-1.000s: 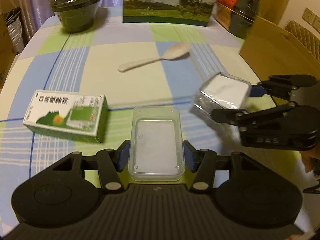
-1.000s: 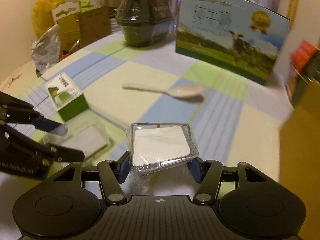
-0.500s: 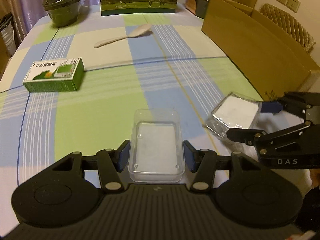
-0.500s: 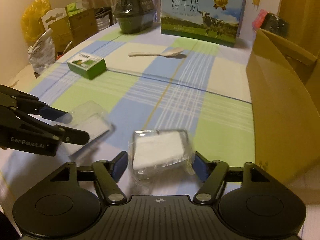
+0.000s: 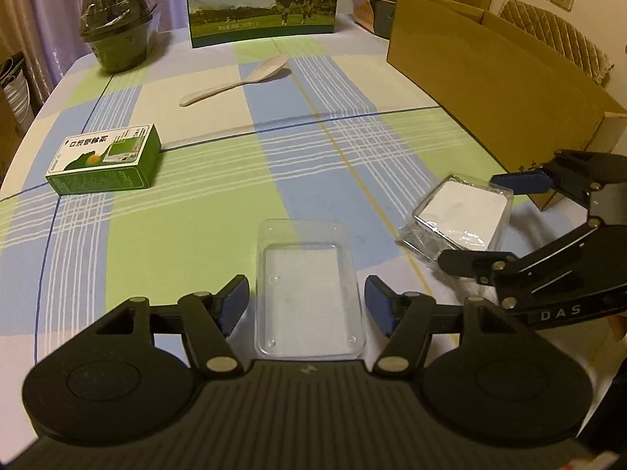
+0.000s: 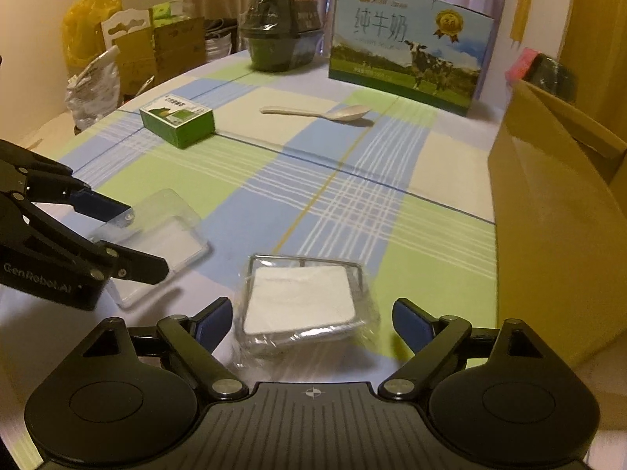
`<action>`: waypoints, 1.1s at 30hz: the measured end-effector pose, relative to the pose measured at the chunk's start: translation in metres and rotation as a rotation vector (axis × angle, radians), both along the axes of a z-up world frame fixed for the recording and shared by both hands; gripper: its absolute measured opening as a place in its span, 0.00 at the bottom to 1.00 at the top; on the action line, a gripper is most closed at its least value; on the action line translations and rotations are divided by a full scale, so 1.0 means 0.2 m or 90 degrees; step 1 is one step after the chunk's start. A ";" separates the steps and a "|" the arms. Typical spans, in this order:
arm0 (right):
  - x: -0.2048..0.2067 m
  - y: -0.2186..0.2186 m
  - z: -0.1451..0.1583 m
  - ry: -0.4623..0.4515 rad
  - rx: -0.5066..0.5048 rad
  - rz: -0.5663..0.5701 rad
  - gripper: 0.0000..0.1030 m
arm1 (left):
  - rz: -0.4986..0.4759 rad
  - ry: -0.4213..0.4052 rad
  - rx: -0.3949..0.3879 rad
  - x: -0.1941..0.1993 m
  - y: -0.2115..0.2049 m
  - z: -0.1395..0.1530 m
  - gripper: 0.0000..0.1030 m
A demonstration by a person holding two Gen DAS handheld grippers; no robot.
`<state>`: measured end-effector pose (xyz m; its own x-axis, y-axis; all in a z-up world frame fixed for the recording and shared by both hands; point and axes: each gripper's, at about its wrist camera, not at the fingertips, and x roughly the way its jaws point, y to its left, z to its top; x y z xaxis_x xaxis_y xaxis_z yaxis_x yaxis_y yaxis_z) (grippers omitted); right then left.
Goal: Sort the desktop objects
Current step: 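Lift the clear tray with left tool while right tool lifts the white-lidded tray, then carry both trays over the cardboard box with both tools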
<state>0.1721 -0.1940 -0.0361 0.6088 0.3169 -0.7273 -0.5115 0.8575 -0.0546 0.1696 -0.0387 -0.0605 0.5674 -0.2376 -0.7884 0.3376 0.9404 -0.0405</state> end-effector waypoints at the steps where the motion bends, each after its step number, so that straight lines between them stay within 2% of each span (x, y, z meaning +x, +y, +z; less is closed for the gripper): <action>1: 0.00 0.01 0.00 -0.002 -0.001 0.002 0.84 | -0.001 -0.001 0.000 0.00 0.00 0.00 0.59; 10: 0.05 0.03 -0.03 0.014 0.007 -0.004 0.83 | -0.003 0.014 0.004 0.04 0.00 -0.03 0.56; 12: 0.06 0.04 -0.03 0.023 0.008 -0.007 0.69 | -0.005 0.023 0.015 0.05 -0.01 -0.04 0.50; 14: 0.07 0.03 -0.03 0.027 0.013 -0.018 0.62 | -0.005 0.027 0.023 0.05 -0.02 -0.03 0.50; 16: 0.06 0.02 -0.01 0.024 0.016 -0.033 0.62 | -0.004 0.029 0.018 0.04 -0.02 0.00 0.50; 23: 0.03 0.00 0.10 -0.013 0.040 -0.057 0.62 | -0.008 -0.019 -0.011 0.03 -0.06 0.16 0.50; 33: 0.00 -0.06 0.17 -0.018 0.054 -0.086 0.62 | -0.011 -0.018 -0.016 0.04 -0.12 0.21 0.50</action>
<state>0.1715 -0.2065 -0.0028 0.6700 0.2910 -0.6830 -0.3910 0.9203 0.0085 0.1766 -0.0618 -0.0185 0.5846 -0.2675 -0.7659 0.3556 0.9331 -0.0545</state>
